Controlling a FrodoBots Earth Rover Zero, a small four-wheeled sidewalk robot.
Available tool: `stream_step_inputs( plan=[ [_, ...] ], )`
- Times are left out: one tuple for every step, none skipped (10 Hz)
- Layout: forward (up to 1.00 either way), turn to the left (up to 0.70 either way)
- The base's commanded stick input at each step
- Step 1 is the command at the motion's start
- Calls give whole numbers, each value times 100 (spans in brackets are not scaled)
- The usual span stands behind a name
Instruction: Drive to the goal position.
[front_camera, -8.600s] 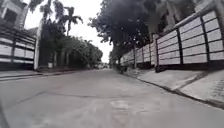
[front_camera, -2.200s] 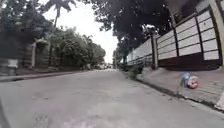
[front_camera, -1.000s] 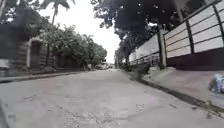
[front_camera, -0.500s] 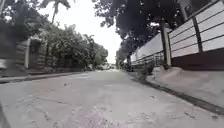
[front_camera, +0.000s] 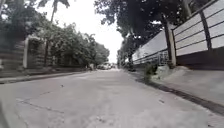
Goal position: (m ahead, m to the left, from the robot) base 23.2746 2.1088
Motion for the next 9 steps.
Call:
stream_step_inputs(
  plan=[
    [70, 0],
    [70, 0],
    [70, 0],
    [70, 0],
    [70, 0],
    [70, 0],
    [70, 0],
    [70, 0],
    [70, 0]
  ],
)
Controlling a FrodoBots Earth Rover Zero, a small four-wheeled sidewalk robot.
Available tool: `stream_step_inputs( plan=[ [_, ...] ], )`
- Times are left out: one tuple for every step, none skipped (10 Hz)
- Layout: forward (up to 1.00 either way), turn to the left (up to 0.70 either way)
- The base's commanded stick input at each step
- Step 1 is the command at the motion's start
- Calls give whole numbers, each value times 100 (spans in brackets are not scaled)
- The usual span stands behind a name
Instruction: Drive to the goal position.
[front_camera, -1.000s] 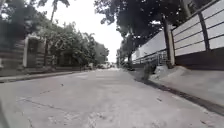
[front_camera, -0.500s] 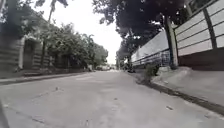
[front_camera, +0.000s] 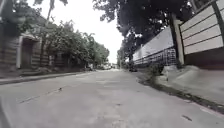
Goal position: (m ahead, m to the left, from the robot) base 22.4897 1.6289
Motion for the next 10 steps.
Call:
stream_step_inputs(
  plan=[
    [70, 0],
    [70, 0],
    [70, 0],
    [70, 0],
    [70, 0],
    [70, 0],
    [70, 0],
    [70, 0],
    [70, 0],
    [70, 0]
  ],
)
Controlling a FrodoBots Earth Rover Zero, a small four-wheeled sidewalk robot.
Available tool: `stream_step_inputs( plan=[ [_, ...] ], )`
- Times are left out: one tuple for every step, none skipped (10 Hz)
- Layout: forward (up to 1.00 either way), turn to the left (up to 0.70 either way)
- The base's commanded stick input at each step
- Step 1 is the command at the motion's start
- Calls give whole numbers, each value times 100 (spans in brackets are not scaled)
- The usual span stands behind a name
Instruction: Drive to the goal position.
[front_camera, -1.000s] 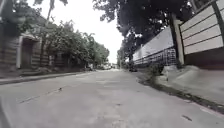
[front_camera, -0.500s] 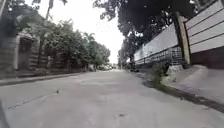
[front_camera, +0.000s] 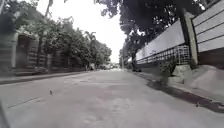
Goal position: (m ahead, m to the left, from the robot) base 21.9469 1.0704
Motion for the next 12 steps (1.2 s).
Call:
stream_step_inputs(
  plan=[
    [70, 0],
    [70, -8],
    [70, -22],
    [70, -31],
    [70, -21],
    [70, -10],
    [70, 0],
    [70, 0],
    [70, 0],
    [70, 0],
    [70, 0],
    [70, -10]
  ],
)
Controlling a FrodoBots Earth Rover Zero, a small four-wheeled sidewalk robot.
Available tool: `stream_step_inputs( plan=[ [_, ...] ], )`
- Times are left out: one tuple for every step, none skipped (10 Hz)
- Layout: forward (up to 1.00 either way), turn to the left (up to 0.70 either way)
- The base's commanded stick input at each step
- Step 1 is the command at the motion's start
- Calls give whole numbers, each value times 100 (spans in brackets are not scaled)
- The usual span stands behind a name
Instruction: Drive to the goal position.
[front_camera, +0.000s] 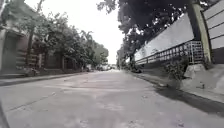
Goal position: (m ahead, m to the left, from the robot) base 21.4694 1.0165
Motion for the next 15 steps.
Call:
stream_step_inputs(
  plan=[
    [70, -26],
    [70, -21],
    [70, 0],
    [70, 0],
    [70, 0],
    [70, 0],
    [70, -1],
    [70, -8],
    [70, -4],
    [70, -1],
    [70, 0],
    [70, 0],
    [70, 0],
    [70, 0],
    [70, 0]
  ],
)
